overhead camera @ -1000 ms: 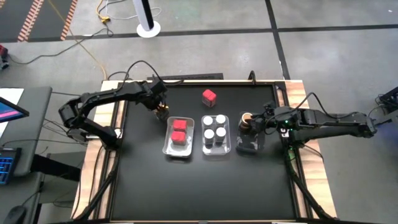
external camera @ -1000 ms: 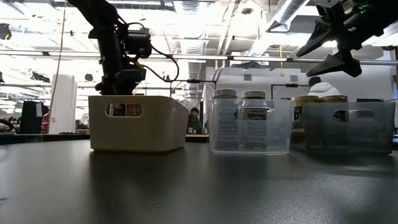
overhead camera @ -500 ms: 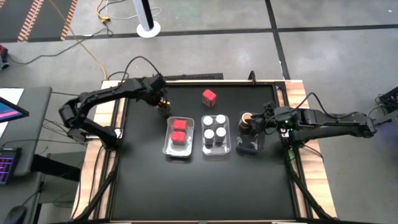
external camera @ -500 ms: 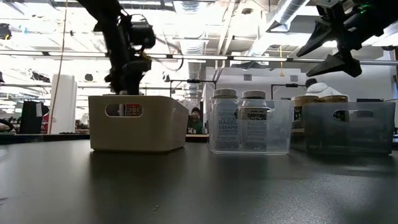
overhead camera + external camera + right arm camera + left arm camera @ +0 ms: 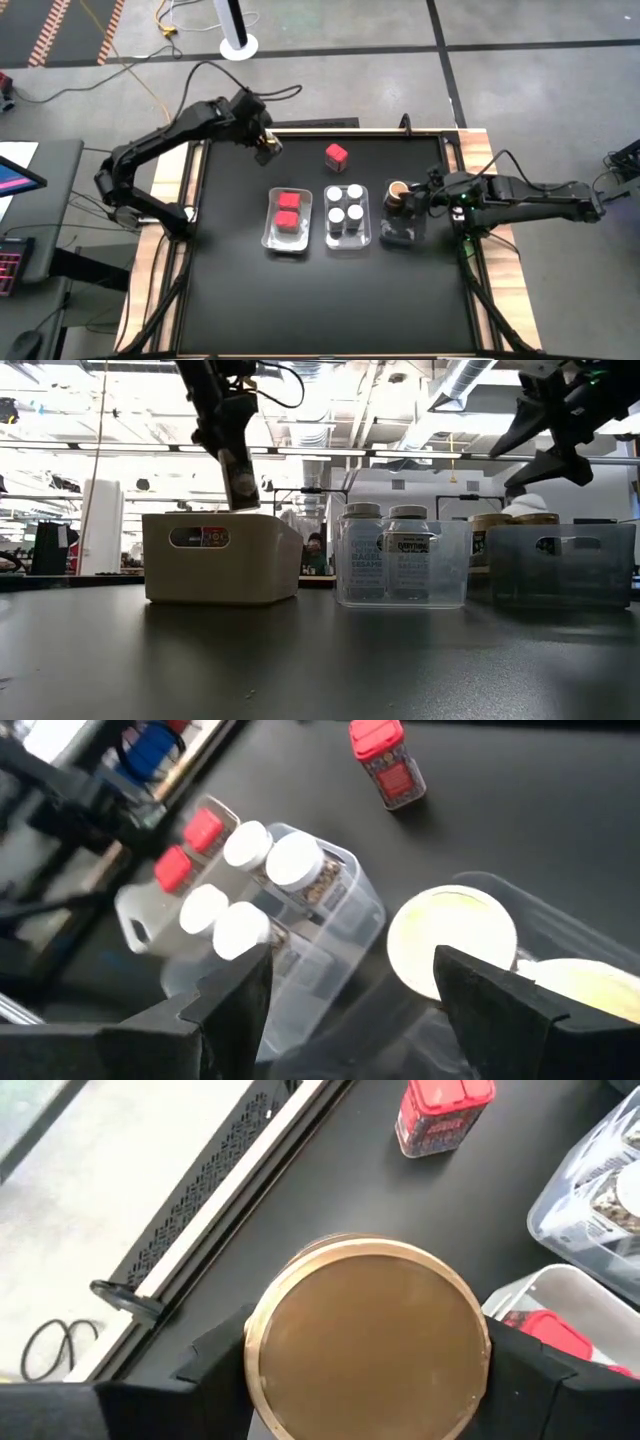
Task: Sort spices by type
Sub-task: Put the brown seasoning bottle into the black bin
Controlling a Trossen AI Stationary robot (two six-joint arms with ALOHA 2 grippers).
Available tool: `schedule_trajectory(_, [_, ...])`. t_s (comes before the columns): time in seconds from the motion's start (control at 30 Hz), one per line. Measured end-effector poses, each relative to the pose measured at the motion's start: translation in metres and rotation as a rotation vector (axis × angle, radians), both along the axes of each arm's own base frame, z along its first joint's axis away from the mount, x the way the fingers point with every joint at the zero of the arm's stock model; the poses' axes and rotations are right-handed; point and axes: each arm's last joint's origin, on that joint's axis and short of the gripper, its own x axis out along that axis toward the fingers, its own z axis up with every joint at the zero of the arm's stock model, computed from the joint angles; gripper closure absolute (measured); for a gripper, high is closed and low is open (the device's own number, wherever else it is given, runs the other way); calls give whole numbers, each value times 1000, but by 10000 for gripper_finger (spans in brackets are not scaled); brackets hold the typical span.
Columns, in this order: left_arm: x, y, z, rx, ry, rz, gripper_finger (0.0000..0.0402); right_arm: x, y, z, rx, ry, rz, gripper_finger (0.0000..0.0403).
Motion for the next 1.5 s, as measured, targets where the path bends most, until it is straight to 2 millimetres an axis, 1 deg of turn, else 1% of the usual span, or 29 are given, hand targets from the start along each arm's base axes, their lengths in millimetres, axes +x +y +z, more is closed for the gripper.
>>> schedule_trajectory(0.13, [3,-6,1,-10,8,-52,133,0,0,-3,-94,81,66,101])
schedule_trajectory(0.3, [14,-23,1,-36,-10,-165,132,4,0,-6,-144,125,99,101])
schedule_trajectory(0.43, [22,-41,5,-39,-17,-226,132,9,-1,-3,-115,80,75,101])
schedule_trajectory(0.57, [31,-56,20,-36,-78,-252,132,14,-1,5,-205,7,117,101])
schedule_trajectory(0.67, [40,-61,33,-53,-113,-243,132,17,-4,13,-277,-55,119,101])
schedule_trajectory(0.73, [50,-65,41,-57,-128,-265,132,17,-7,17,-302,-75,101,101])
schedule_trajectory(0.83, [73,-71,52,-48,-146,-318,132,17,-11,26,-351,-72,105,101])
schedule_trajectory(1.0, [113,-85,61,-42,-116,-423,132,16,-13,50,-465,-78,153,101])
schedule_trajectory(1.1, [134,-90,64,-42,-109,-455,132,16,-12,67,-532,-103,211,101])
schedule_trajectory(1.2, [154,-94,63,-45,-106,-474,132,18,-11,76,-559,-79,267,101])
schedule_trajectory(1.27, [168,-97,54,-57,-118,-488,132,21,-11,79,-566,-47,297,101])
schedule_trajectory(1.4, [183,-102,39,-141,-145,-511,132,35,-12,77,-568,1,378,101])
schedule_trajectory(1.5, [191,-106,32,-153,-142,-509,132,50,-13,74,-565,11,398,101])
